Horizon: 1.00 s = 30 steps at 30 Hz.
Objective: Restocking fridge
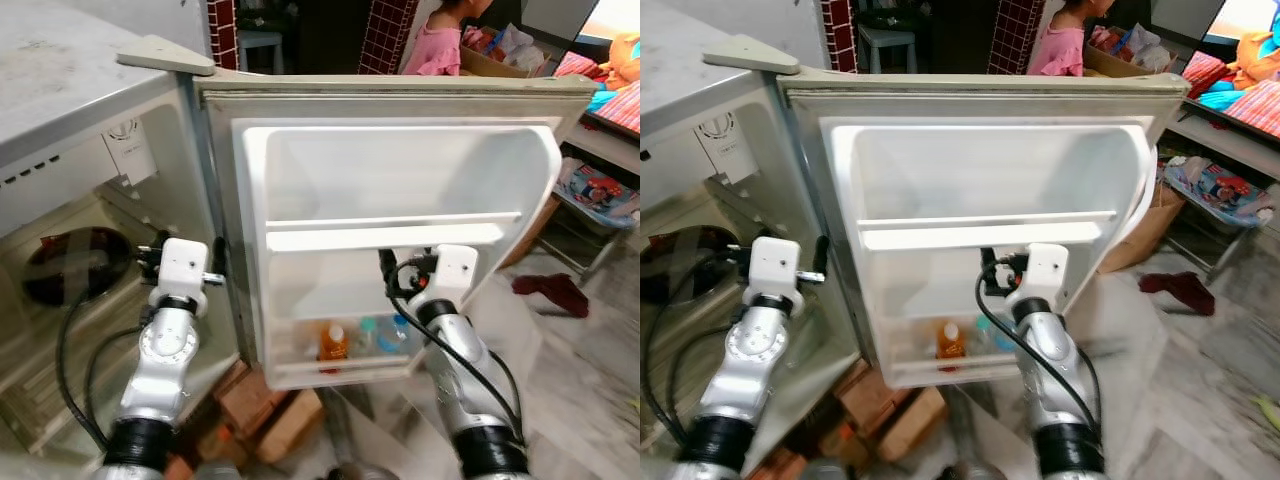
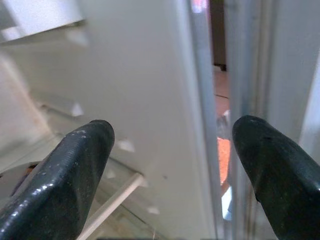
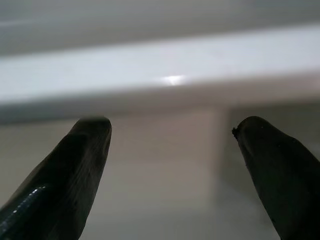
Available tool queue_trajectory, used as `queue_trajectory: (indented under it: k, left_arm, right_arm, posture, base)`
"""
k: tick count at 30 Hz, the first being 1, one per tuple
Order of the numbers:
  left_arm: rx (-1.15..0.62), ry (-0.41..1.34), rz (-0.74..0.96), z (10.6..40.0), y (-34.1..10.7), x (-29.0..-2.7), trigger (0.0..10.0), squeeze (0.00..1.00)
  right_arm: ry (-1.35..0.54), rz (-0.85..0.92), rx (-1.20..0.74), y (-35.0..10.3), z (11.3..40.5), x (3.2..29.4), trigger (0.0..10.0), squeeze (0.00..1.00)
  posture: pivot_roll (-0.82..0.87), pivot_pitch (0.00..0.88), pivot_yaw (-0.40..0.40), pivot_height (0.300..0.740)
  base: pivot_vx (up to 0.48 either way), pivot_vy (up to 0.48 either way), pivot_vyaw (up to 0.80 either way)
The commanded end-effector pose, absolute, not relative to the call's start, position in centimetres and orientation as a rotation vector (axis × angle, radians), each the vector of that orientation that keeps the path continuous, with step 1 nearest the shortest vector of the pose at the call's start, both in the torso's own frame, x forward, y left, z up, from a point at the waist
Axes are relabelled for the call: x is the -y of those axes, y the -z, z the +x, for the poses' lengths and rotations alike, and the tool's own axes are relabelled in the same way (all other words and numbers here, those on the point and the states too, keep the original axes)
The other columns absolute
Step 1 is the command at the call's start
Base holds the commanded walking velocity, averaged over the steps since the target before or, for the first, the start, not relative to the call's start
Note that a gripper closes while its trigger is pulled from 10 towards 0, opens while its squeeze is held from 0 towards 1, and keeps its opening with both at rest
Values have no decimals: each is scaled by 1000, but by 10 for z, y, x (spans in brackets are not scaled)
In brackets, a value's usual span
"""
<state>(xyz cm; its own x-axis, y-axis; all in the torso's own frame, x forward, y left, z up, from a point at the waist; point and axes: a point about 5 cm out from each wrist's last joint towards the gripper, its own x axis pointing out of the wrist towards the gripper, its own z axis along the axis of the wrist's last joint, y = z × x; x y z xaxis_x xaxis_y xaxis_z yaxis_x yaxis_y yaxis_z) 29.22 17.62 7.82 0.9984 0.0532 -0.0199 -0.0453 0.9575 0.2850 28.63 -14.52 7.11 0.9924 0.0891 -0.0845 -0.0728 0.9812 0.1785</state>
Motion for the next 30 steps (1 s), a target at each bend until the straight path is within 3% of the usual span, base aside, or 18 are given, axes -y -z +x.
queue_trajectory:
  k: [1, 8, 13, 20, 26, 30]
  left_arm:
    - [-30, -54, 289, 293, -78, -177, 10000, 0]
    - [-29, -53, 288, 294, -78, -177, 10000, 0]
    - [-27, -53, 284, 295, -78, -178, 10000, 0]
    - [-28, -52, 286, 295, -77, -178, 10000, 0]
    - [-30, -48, 289, 295, -77, -177, 10000, 0]
    - [-32, -41, 292, 296, -76, -176, 10000, 0]
  right_arm:
    - [-82, 183, -86, -74, 290, 143, 10000, 0]
    - [-134, 251, -110, -72, 290, 139, 10000, 0]
    - [-421, 349, -192, -67, 275, 111, 10000, 0]
    - [-633, 362, -286, -61, 253, 109, 10000, 0]
    - [-611, 340, -293, -60, 254, 117, 10000, 0]
    - [-428, 295, -213, -67, 270, 129, 10000, 0]
  posture:
    - [44, 0, -96, 740]
    - [42, 0, -93, 740]
    - [43, 0, -91, 740]
    - [37, 0, -87, 740]
    - [35, 0, -84, 740]
    - [32, 0, -84, 740]
  base:
    - [0, -341, 0]
    - [0, -349, 0]
    - [-296, -359, 0]
    - [-332, -345, 0]
    - [-328, -334, 0]
    - [-198, -211, 0]
